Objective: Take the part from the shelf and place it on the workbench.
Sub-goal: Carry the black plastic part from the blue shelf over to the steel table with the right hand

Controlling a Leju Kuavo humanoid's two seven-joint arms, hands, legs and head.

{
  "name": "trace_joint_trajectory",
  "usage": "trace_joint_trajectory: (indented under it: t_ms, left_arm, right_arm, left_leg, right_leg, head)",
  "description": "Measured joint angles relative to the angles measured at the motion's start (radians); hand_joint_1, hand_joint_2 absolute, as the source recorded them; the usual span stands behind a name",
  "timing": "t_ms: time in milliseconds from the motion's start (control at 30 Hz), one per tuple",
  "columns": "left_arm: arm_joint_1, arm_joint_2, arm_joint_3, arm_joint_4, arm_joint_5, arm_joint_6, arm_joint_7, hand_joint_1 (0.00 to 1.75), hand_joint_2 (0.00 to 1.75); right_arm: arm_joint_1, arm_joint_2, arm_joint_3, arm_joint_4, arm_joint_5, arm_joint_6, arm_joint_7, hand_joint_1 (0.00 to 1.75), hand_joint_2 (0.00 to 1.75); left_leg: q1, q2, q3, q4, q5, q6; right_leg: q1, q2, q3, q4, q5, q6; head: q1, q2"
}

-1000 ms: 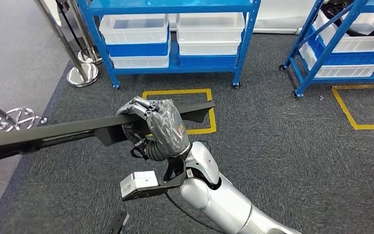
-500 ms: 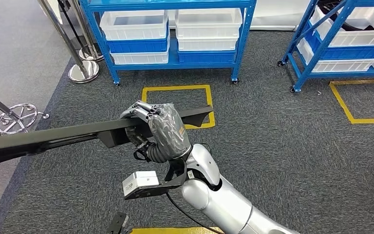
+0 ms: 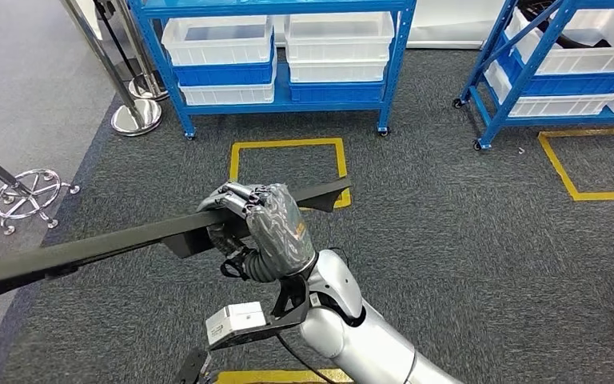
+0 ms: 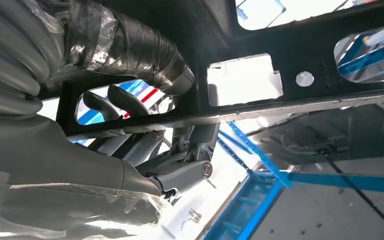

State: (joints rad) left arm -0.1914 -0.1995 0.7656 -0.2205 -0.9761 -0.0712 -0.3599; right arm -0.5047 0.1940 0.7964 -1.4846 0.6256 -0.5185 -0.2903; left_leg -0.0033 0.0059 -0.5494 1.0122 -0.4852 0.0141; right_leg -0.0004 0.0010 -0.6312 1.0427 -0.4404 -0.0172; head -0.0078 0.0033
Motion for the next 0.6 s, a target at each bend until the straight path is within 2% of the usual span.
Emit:
trace_joint_trajectory:
  t_ms: [67,100,133,200,233,267,300,333,367,433,500,567,600]
  left_arm:
    - [0.004,0.002,-0.002,0.0,-0.001,0.0,-0.004,0.0,1.75]
    - [0.005,0.003,-0.003,0.0,-0.001,-0.001,-0.005,0.0,1.75]
    - [0.006,0.004,-0.004,0.0,-0.001,-0.001,-0.006,0.0,1.75]
    - [0.007,0.005,-0.006,0.0,-0.001,-0.001,-0.006,0.0,1.75]
    - [0.009,0.006,-0.007,0.0,-0.001,0.0,-0.006,0.0,1.75]
    - [0.012,0.008,-0.007,0.0,0.0,0.0,-0.006,0.0,1.75]
    - [0.015,0.008,-0.007,0.0,0.0,0.001,-0.006,0.0,1.75]
    - [0.017,0.009,-0.007,0.0,0.001,0.001,-0.006,0.0,1.75]
    - [0.018,0.009,-0.007,0.0,0.002,0.001,-0.007,0.0,1.75]
    - [0.017,0.009,-0.007,0.0,0.002,0.002,-0.008,0.0,1.75]
    - [0.017,0.01,-0.007,0.0,0.002,0.002,-0.008,0.0,1.75]
    - [0.019,0.01,-0.007,0.0,0.003,0.002,-0.009,0.0,1.75]
    - [0.02,0.011,-0.007,0.0,0.003,0.002,-0.01,0.0,1.75]
  right_arm:
    - [0.004,-0.006,0.004,-0.008,0.006,0.0,-0.004,1.75,1.75]
    - [0.005,-0.009,0.005,-0.011,0.011,-0.001,-0.005,1.75,1.75]
    - [0.007,-0.012,0.006,-0.015,0.016,-0.002,-0.005,1.75,1.75]
    - [0.012,-0.018,0.007,-0.018,0.021,-0.003,-0.005,1.75,1.75]
    - [0.017,-0.022,0.008,-0.018,0.022,-0.003,-0.005,1.75,1.75]
    - [0.023,-0.027,0.008,-0.017,0.023,-0.003,-0.004,1.75,1.75]
    - [0.028,-0.031,0.008,-0.017,0.023,-0.003,-0.004,1.75,1.75]
    - [0.031,-0.034,0.009,-0.017,0.023,-0.003,-0.004,1.75,1.75]
    - [0.033,-0.036,0.009,-0.017,0.023,-0.003,-0.004,1.75,1.75]
    - [0.035,-0.038,0.009,-0.017,0.023,-0.003,-0.004,1.75,1.75]
    - [0.037,-0.041,0.01,-0.018,0.023,-0.003,-0.004,1.75,1.75]
    - [0.038,-0.042,0.01,-0.019,0.023,-0.003,-0.004,1.75,1.75]
    - [0.038,-0.042,0.01,-0.019,0.023,-0.003,-0.004,1.75,1.75]
  left_leg:
    - [0.003,-0.001,0.002,-0.012,0.012,0.007]
    - [0.007,-0.001,0.003,-0.02,0.019,0.012]
    - [0.01,-0.001,0.003,-0.027,0.026,0.016]
    - [0.012,-0.005,-0.002,-0.03,0.032,0.021]
    - [0.012,-0.008,-0.006,-0.027,0.033,0.021]
    - [0.012,-0.014,-0.009,-0.024,0.033,0.021]
    - [0.012,-0.02,-0.012,-0.021,0.033,0.02]
    - [0.013,-0.029,-0.015,-0.016,0.032,0.019]
    - [0.014,-0.038,-0.017,-0.01,0.03,0.017]
    - [0.012,-0.056,-0.026,0.003,0.027,0.006]
    - [0.014,-0.069,-0.036,0.008,0.028,-0.007]
    - [0.018,-0.075,-0.04,0.01,0.028,-0.019]
    - [0.018,-0.067,-0.047,0.021,0.019,-0.024]
  right_leg:
    - [0.0,0.0,-0.001,-0.001,0.001,0.011]
    - [0.0,0.0,-0.007,0.012,-0.011,0.016]
    - [0.0,0.0,-0.02,0.042,-0.034,0.02]
    - [-0.004,0.0,-0.068,0.153,-0.101,0.028]
    - [-0.006,0.0,-0.092,0.208,-0.126,0.031]
    - [-0.008,0.0,-0.103,0.24,-0.133,0.034]
    - [-0.01,0.0,-0.098,0.237,-0.122,0.035]
    - [-0.013,0.002,-0.074,0.197,-0.095,0.036]
    - [-0.016,0.011,-0.039,0.134,-0.066,0.035]
    - [-0.019,0.037,0.017,0.032,-0.036,0.032]
    - [-0.016,0.044,0.028,0.01,-0.037,0.024]
    - [-0.015,0.027,0.027,0.005,-0.032,0.011]
    - [-0.017,0.019,0.029,0.0,-0.03,0.004]
  head:
    - [0.0,0.0]
    - [0.0,0.0]
    - [0.0,0.0]
    - [0.0,0.0]
    - [0.0,0.0]
    - [0.0,0.0]
    - [0.0,0.0]
    - [0.0,0.0]
    - [0.0,0.0]
    - [0.0,0.0]
    - [0.0,0.0]
    - [0.0,0.0]
    - [0.0,0.0]
